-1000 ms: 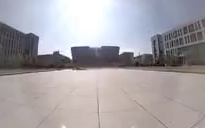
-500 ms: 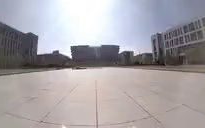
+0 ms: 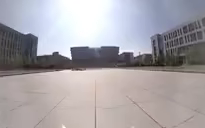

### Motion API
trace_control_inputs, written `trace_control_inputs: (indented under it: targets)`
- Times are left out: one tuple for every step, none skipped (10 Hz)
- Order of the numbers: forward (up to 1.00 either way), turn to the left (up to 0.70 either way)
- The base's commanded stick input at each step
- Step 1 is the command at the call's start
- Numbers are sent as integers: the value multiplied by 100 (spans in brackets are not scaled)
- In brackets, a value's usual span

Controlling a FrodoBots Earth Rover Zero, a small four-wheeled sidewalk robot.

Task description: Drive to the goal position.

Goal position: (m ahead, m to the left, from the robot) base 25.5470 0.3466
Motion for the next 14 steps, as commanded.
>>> trace_control_inputs:
  targets:
    - [70,0]
    - [70,0]
    - [70,0]
    - [70,0]
    - [70,0]
    - [70,0]
    - [70,0]
    - [70,0]
    - [70,0]
    - [70,0]
    - [70,0]
    - [70,0]
    - [70,0]
    - [70,0]
